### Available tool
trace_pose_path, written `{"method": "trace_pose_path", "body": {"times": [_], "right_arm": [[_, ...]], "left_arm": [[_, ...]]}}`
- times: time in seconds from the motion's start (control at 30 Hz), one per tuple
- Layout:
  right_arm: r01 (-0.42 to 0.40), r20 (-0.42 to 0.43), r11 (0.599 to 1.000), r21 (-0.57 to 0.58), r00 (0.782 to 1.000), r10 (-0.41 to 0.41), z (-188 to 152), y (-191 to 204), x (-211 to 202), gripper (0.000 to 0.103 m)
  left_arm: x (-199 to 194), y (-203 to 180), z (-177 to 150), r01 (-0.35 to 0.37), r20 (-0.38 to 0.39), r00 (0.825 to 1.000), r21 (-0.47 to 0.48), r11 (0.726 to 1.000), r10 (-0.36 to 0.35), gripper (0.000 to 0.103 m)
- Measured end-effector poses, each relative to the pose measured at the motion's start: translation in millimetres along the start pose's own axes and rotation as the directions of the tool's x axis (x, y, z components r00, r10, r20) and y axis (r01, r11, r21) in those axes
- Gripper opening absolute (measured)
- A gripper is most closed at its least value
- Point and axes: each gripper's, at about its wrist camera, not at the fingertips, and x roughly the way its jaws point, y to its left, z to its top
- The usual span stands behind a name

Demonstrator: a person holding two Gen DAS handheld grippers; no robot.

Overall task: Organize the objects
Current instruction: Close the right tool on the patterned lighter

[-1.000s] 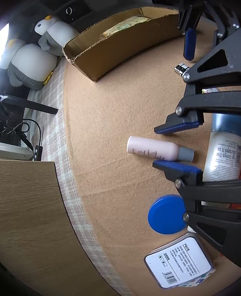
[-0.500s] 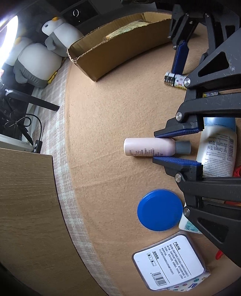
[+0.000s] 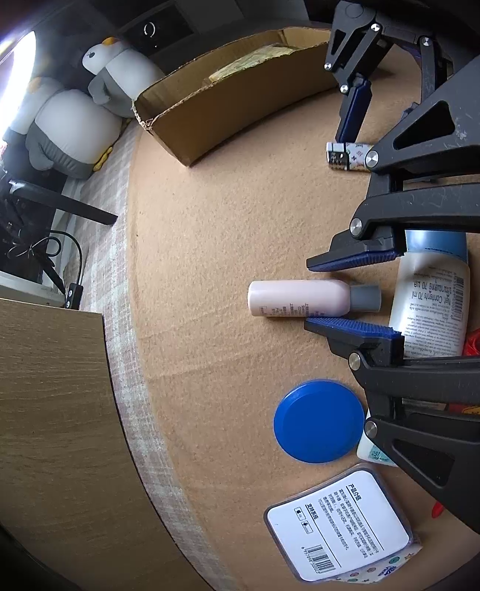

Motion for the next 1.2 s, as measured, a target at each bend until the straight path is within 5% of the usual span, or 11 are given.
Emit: {"method": "trace_pose_path", "body": {"times": [0.4,0.6,0.77,1.0,1.2], "right_arm": [[-0.055,0.017,0.998,0.042,0.998,0.054,-12.7,-2.2,-1.5,0.033],[-0.105,0.076,0.992,0.064,0.992,0.100,-19.4,-8.2,-12.7,0.014],[-0.132,0.042,0.988,0.078,0.991,0.129,-16.6,-12.0,-9.7,0.015],[-0.088,-0.004,0.994,0.068,0.996,0.089,-22.7,-3.3,-1.9,0.031],[-0.030,-0.017,1.000,-0.005,0.999,0.030,-27.7,7.9,-1.2,0.028]], "left_arm": [[3.8,-5.8,4.2,-0.030,0.019,0.999,0.028,0.999,0.030,0.022],[4.1,-3.6,2.8,-0.009,0.022,1.000,0.012,1.000,0.009,0.022],[5.2,-4.1,2.1,-0.010,0.022,1.000,0.014,1.000,0.010,0.022],[5.9,-4.4,2.1,-0.009,0.025,1.000,0.011,1.000,0.008,0.022],[5.0,-2.4,2.2,-0.008,0.028,1.000,0.010,1.000,0.008,0.022]]}}
